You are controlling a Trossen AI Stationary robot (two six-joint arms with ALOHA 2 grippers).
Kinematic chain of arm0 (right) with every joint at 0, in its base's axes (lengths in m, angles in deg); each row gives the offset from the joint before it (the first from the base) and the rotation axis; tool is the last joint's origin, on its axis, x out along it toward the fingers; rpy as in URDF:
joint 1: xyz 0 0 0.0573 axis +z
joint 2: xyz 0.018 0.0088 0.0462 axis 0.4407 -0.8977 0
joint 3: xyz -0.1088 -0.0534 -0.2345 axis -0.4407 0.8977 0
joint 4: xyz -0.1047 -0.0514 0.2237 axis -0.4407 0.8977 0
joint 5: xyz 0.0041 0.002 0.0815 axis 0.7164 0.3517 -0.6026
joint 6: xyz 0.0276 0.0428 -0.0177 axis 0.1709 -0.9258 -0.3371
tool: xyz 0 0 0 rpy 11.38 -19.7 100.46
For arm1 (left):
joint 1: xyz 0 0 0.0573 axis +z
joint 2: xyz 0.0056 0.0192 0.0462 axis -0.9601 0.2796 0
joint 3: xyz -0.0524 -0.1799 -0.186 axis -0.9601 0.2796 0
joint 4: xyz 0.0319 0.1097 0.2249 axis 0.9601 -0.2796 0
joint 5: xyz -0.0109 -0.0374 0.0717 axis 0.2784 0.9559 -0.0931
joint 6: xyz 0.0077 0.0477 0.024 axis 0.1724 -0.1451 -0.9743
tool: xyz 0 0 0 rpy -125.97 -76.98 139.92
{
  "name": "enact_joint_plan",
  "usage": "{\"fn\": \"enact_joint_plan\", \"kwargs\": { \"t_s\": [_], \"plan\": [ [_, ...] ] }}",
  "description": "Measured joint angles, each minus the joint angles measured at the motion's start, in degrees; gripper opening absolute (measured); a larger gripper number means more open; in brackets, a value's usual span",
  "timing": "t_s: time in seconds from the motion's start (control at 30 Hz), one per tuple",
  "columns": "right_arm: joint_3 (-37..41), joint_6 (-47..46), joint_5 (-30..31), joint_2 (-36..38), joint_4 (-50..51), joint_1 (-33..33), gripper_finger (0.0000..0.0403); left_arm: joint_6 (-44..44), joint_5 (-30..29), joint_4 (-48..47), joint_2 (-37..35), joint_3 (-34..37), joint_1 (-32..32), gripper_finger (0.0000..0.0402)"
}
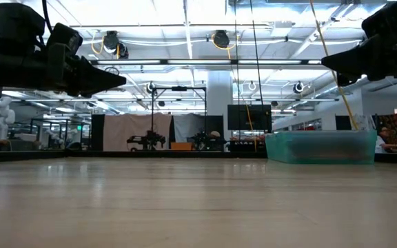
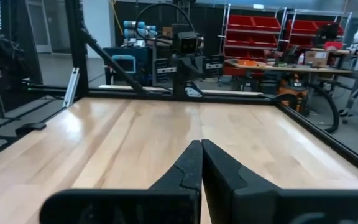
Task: Sort popcorn bags into baskets
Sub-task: Return to Home Position
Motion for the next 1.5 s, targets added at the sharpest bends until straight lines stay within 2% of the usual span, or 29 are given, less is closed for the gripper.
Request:
{"fn": "enact_joint_plan", "kwargs": {
  "t_s": [0.13, 0.4, 0.63, 0.77, 1.0, 1.1, 1.3, 1.5],
  "plan": [
    [0.00, 0.64, 0.51, 0.00, -0.34, -0.02, 0.0000, -0.56, 1.00, 0.02, 0.00, 0.00, 0.22, 0.0010],
    [0.00, 1.67, 0.51, 0.00, -1.44, -0.02, 0.0000, 0.27, 11.35, -0.22, -1.45, -0.02, 4.33, 0.0010],
    [0.00, 1.67, 0.51, 0.00, -1.54, -0.01, 0.0000, 5.01, 11.73, -11.09, -10.98, -0.02, 2.42, 0.0010],
    [0.00, 1.67, 0.51, 0.00, -1.57, -0.02, 0.0000, 5.38, 8.07, -20.17, -19.54, -0.02, -2.99, 0.0010],
    [0.00, 1.67, 0.51, 0.00, -1.63, -0.02, 0.0000, 4.55, -5.20, -40.02, -37.25, -0.02, -14.32, 0.0010],
    [0.00, 1.67, 0.51, -0.01, -1.64, -0.01, 0.0000, 4.46, -8.58, -46.78, -43.89, -0.02, -18.29, 0.0010],
    [0.00, 1.67, 0.51, 0.00, -1.66, -0.01, 0.0000, 0.55, -9.66, -55.35, -54.14, -0.02, -24.11, 0.0010],
    [0.00, 1.67, 0.51, -0.01, -1.68, -0.02, 0.0000, -1.36, -6.99, -64.10, -63.28, -0.02, -24.83, 0.0010]
  ]
}}
